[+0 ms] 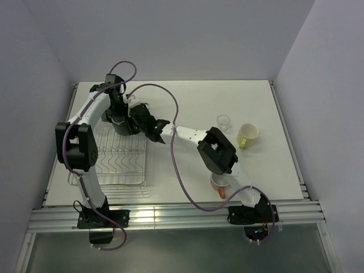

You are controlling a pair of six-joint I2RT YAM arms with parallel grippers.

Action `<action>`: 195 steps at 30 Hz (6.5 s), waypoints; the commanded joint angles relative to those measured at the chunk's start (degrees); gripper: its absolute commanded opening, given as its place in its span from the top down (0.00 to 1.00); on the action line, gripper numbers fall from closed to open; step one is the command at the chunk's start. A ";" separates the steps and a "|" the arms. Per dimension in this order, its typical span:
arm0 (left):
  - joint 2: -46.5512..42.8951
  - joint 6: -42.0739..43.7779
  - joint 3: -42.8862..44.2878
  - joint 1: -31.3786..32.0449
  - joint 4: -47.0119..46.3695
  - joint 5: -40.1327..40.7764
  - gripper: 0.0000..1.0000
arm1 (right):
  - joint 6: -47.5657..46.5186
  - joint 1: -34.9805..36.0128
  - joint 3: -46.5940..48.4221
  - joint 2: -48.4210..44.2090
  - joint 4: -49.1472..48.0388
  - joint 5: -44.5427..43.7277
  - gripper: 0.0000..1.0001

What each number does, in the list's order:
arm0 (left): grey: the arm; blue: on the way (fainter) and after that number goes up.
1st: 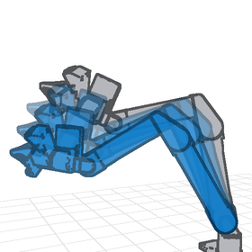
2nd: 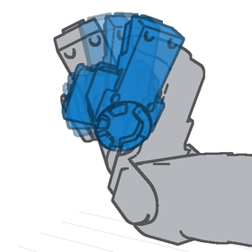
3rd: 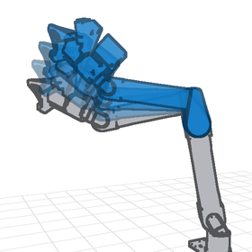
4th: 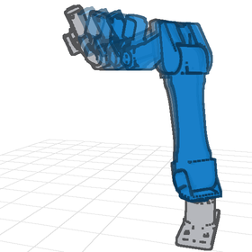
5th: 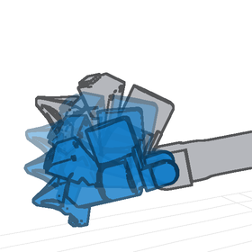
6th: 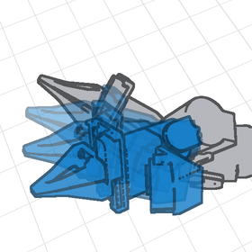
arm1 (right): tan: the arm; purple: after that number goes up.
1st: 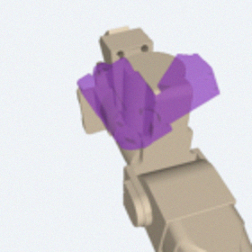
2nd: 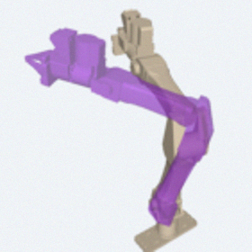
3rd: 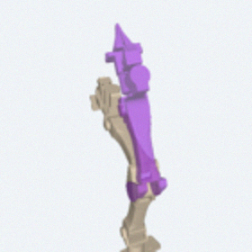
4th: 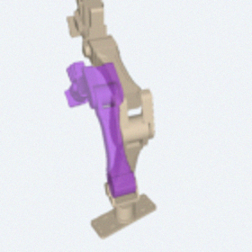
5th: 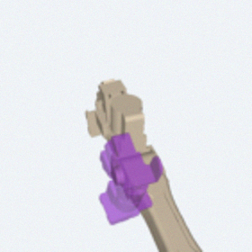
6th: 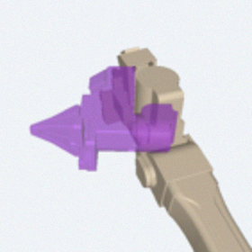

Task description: Load the cups into the dish rack

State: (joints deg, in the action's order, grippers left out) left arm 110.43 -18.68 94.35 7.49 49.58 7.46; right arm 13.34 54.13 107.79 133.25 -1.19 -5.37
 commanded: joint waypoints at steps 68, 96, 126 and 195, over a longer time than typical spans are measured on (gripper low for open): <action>-8.65 -1.10 4.44 0.42 -0.01 -1.58 0.01 | -1.22 1.15 5.59 6.67 5.06 -7.29 0.85; -12.26 -2.94 7.43 -0.37 0.34 2.03 0.01 | 1.86 2.03 7.09 6.94 4.01 -7.38 0.50; -12.87 -2.94 8.67 -0.54 -1.94 1.85 0.01 | 1.15 2.47 -17.68 -25.73 -3.58 -16.42 0.37; -43.01 -9.70 -19.80 9.22 -22.05 -25.27 0.01 | 18.48 -12.20 -40.83 -54.59 25.98 -7.32 1.00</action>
State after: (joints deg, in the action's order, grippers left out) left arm 70.87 -24.93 76.75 17.56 35.27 -6.74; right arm 34.54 42.11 58.98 83.02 28.27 -19.55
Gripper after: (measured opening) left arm 0.994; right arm 0.095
